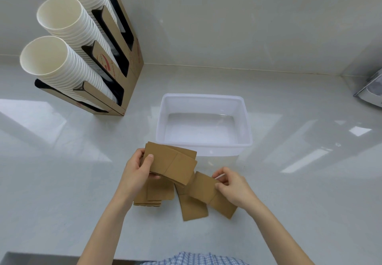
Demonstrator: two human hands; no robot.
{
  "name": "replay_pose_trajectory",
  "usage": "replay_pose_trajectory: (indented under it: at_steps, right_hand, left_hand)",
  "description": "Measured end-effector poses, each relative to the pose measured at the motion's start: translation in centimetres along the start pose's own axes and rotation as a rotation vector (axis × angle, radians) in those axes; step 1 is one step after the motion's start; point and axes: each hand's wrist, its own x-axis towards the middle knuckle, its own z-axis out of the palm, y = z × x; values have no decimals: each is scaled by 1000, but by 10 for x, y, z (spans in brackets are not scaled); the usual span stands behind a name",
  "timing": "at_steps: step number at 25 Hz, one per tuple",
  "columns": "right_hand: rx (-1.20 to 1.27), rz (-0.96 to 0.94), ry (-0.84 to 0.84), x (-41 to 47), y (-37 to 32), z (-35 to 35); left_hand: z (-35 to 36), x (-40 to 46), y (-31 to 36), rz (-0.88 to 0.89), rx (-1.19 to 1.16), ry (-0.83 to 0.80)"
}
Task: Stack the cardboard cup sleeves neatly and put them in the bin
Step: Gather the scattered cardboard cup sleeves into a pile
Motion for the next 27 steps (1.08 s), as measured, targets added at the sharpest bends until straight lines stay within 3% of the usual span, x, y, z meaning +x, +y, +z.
replay_pose_trajectory:
  at_steps: [10,20,27]
  right_hand:
    - [200,-185,-22,-8,-39,-32]
    - [8,-282,104,6,-67,0]
    - [-74,-338,119,8,-69,13]
  left_hand:
    - [18,-4,-1,-24,48,-58]
    - [35,-12,0,-102,-56,-164]
    - [37,-14,-6,-40,107,-138]
